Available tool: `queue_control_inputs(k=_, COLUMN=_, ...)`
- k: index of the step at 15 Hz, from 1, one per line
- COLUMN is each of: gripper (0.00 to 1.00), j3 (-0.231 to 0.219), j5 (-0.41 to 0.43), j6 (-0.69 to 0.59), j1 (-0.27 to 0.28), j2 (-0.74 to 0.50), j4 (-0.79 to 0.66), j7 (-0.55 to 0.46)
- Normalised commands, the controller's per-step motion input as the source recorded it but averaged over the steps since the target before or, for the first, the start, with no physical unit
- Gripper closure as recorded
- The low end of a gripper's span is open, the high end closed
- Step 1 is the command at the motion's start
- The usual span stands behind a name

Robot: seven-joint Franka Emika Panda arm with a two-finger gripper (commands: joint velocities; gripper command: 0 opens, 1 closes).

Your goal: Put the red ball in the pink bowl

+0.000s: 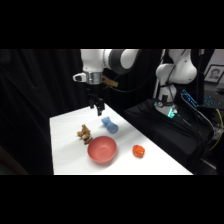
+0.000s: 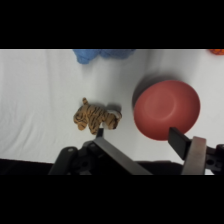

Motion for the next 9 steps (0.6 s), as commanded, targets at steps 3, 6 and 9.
queue_control_inputs(k=3, gripper=0.0, j3=0.038, j5=0.004, j6=-0.02, j1=-0.015, j2=-0.03, j4=-0.01, j7=0.06)
queue_control_inputs(k=6, gripper=0.0, j3=0.053, j5=-0.026, j6=-0.02, j1=0.019, j2=-0.09, j4=-0.05, j7=0.12)
queue_control_inputs(k=9, gripper=0.0, j3=0.069, j5=-0.028, j6=-0.03, j1=0.052, j2=-0.16, j4=-0.12, j7=0.13)
